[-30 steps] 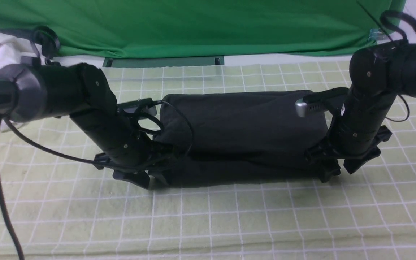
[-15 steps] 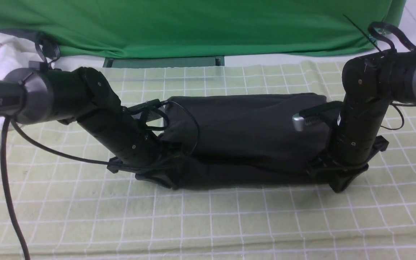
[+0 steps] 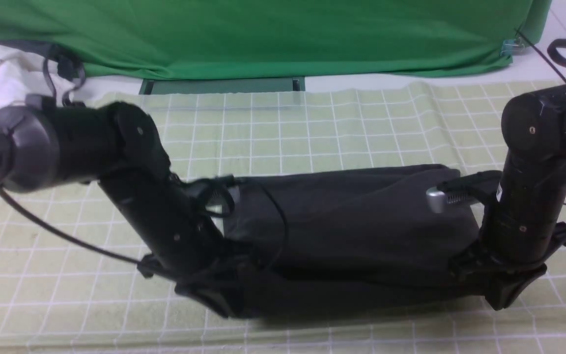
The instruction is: Fold a long-sleeved shirt over a green coffee tablecloth.
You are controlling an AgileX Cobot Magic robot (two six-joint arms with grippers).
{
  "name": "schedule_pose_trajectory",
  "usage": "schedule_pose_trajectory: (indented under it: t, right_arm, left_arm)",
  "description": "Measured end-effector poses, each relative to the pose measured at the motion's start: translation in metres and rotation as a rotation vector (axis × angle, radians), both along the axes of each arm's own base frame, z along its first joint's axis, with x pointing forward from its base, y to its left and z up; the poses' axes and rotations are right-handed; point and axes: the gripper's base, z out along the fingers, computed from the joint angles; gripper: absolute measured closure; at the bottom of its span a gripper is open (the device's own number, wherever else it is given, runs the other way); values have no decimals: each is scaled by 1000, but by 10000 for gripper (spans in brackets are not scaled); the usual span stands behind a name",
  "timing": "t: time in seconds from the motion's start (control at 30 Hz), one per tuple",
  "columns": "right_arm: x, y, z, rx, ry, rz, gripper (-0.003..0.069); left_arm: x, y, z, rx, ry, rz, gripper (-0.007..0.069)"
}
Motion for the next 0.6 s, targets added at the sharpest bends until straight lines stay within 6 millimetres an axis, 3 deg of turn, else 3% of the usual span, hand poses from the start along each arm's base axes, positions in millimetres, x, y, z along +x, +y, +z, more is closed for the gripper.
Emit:
schedule_pose_trajectory:
  t: [0.23, 0.3, 0.37, 0.5, 0.6]
  right_arm:
    - [-3, 2, 0, 0, 19, -9, 602]
    - [-4, 1, 0, -8, 33, -3, 559]
    - [-6, 0, 3, -19, 44, 5, 443]
    - [-10, -2, 13, -21, 39, 11, 297]
    - [-15, -4, 31, -2, -14, 17, 270]
  left_arm:
    - [-7, 2, -11, 36, -11, 32, 585]
    - [-6, 3, -11, 46, -10, 37, 585]
    - [-6, 3, -12, 56, -9, 40, 581]
    - [-8, 5, -12, 78, 6, 36, 560]
    - [-11, 10, -10, 125, 23, 27, 500]
